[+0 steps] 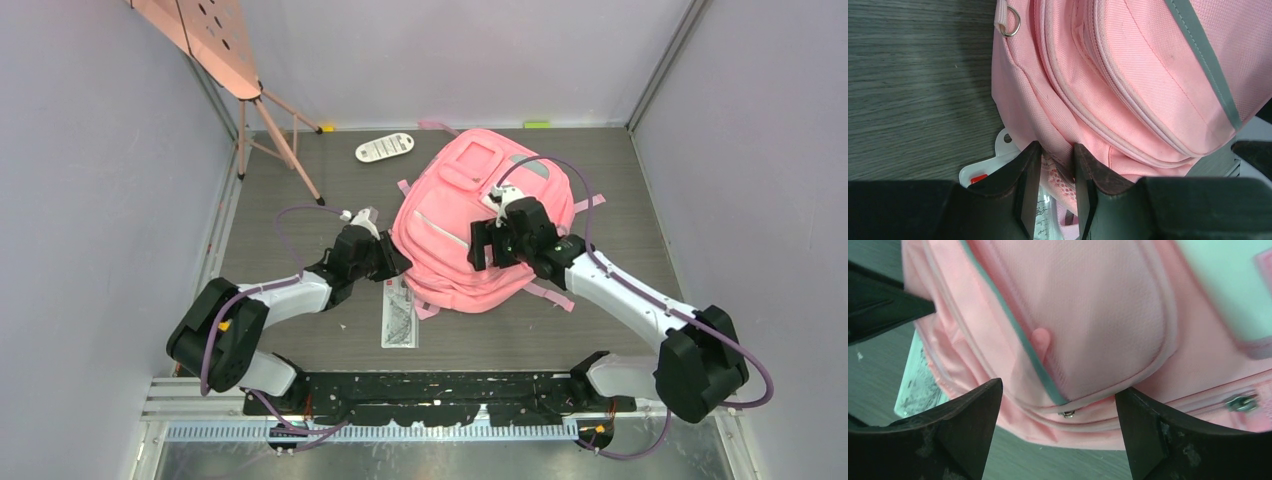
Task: Pack the student bag
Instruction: Unzip the student bag at the center of the board.
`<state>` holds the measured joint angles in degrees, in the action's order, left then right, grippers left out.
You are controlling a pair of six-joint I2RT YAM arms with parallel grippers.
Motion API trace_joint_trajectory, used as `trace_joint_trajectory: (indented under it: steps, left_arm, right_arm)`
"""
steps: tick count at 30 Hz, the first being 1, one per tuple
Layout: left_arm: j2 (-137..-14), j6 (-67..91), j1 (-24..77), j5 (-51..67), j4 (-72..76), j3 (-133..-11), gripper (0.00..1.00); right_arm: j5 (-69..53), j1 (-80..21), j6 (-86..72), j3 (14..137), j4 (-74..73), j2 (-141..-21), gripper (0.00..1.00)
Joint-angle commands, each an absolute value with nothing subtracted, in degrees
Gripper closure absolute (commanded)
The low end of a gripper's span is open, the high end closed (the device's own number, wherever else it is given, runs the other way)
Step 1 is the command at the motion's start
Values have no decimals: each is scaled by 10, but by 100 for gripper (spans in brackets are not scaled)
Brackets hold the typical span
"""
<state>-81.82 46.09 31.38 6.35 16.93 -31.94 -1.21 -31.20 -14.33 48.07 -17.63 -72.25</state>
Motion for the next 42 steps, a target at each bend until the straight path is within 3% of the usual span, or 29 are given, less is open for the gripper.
trace_joint_trajectory:
  steps: [1, 13, 20, 26, 37, 40, 42]
  left_arm:
    - [-800, 445, 312, 40, 171, -323, 69]
    - [-804, 443, 312, 43, 167, -329, 69]
    - [-793, 440, 312, 37, 157, -326, 69]
    - [-788, 438, 312, 34, 153, -325, 69]
    - [-787, 440, 312, 36, 154, -323, 71]
    - [-784, 441, 312, 38, 159, -319, 79]
    - [-786, 437, 312, 49, 172, -316, 91]
  right_arm:
    - [-72, -353, -186, 467, -210, -669, 12]
    - [9, -384, -191, 466, -290, -607, 14]
    - [82, -390, -167, 449, -246, -633, 27]
    - [80, -397, -152, 455, -220, -659, 41]
    - [50, -405, -148, 465, -234, -699, 77]
    - [57, -410, -167, 464, -239, -693, 93]
    - [49, -411, -188, 466, -239, -691, 98]
